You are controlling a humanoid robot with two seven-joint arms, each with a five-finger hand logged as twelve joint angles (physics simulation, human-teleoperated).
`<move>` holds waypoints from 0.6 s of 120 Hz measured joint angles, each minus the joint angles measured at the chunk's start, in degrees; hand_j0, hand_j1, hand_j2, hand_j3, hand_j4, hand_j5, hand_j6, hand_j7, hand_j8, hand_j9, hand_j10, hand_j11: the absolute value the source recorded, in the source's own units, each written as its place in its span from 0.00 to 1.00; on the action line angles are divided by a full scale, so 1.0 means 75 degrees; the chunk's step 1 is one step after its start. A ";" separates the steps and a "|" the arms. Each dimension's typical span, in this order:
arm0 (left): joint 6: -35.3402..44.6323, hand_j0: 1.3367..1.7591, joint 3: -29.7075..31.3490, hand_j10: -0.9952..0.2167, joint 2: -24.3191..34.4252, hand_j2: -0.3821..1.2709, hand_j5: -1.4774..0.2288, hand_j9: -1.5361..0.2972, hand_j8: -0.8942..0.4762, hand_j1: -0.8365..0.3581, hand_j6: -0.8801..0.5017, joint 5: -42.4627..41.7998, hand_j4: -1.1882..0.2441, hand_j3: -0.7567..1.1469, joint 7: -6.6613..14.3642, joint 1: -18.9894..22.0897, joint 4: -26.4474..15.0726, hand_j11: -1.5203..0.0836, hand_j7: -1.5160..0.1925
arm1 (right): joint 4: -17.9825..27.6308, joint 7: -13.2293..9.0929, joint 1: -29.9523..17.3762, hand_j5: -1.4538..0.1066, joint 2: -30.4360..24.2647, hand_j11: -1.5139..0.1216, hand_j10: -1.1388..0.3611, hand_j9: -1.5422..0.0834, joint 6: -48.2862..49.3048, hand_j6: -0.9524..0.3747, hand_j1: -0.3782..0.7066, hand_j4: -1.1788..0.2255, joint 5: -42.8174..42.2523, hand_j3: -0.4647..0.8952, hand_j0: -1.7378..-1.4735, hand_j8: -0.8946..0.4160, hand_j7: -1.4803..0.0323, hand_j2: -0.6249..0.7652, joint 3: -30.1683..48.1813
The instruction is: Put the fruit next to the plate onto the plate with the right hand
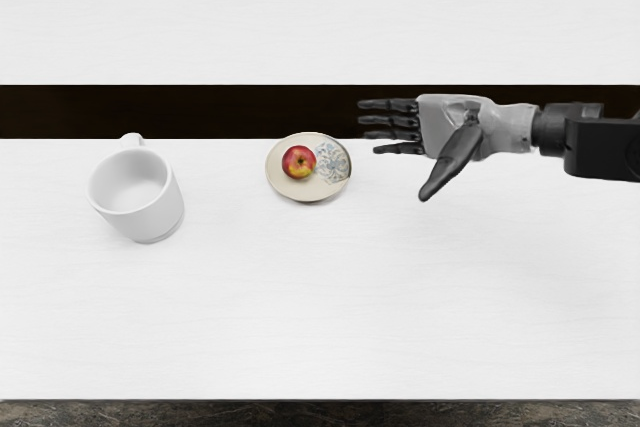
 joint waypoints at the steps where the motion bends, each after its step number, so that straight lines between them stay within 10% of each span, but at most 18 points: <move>1: 0.0000 0.76 0.0000 0.82 0.0000 0.23 0.87 0.84 0.65 0.99 0.64 0.0000 0.83 0.40 0.0000 0.0000 0.0000 0.95 0.89 | 0.0000 0.0000 -0.0007 0.93 -0.0019 0.93 0.76 0.95 0.0000 0.72 0.03 0.84 0.0021 0.34 0.30 0.68 0.98 0.45 -0.0001; 72: 0.0000 0.76 -0.0001 0.82 0.0000 0.23 0.87 0.84 0.65 0.99 0.64 0.0000 0.83 0.40 -0.0001 0.0000 0.0000 0.95 0.89 | 0.0006 -0.0005 -0.0443 0.93 -0.1538 0.93 0.76 0.95 0.0004 0.72 0.03 0.84 0.0989 0.34 0.30 0.68 0.98 0.45 -0.0106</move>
